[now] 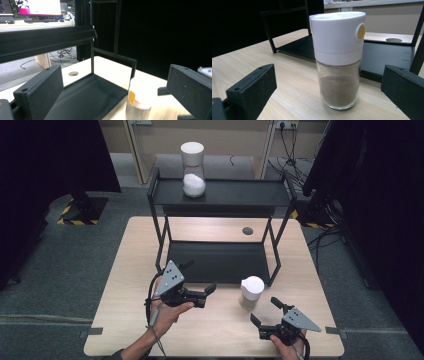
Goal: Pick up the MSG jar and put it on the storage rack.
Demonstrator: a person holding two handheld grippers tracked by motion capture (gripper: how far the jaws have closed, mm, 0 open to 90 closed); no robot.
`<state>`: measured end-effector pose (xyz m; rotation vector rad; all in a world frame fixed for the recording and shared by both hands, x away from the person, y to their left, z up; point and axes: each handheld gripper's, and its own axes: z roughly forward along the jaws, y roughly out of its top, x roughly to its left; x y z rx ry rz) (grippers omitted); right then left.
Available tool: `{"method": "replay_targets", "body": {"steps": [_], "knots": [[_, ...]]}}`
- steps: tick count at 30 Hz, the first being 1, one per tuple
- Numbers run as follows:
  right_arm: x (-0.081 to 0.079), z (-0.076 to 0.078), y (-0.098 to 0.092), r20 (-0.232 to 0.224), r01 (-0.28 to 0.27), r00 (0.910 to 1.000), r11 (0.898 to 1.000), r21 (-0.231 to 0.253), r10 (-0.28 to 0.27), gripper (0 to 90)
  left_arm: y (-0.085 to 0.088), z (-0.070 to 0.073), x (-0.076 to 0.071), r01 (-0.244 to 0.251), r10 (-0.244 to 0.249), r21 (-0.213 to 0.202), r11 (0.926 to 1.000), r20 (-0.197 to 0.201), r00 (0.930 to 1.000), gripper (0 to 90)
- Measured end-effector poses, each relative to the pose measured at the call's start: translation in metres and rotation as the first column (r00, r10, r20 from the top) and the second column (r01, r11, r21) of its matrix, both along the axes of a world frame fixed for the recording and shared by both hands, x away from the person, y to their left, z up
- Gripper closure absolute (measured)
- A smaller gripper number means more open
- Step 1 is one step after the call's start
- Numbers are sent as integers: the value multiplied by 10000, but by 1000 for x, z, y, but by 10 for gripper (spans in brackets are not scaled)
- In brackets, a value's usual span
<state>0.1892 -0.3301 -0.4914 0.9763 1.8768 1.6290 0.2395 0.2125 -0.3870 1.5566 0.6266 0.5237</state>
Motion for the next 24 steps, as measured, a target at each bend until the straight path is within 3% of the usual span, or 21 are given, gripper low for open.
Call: {"method": "replay_targets", "body": {"steps": [5, 11, 14, 24], "knots": [[0, 0, 0, 1, 9, 10000, 10000, 0, -9, 5, 0, -17, -6, 75, -75, 175, 9998, 50, 10000, 2], [0, 0, 0, -13, 7, 10000, 10000, -4, -7, 5, 4, -34, -9, 266, -261, 314, 9992, -155, 9995, 1], [0, 0, 0, -17, 4, 10000, 10000, -9, -4, 5, 7, -46, -11, 349, -340, 268, 9990, -314, 9989, 2], [0, 0, 0, -26, 5, 10000, 10000, -12, -5, 5, 13, -67, -17, 470, -463, 199, 9987, -345, 9983, 2]]}}
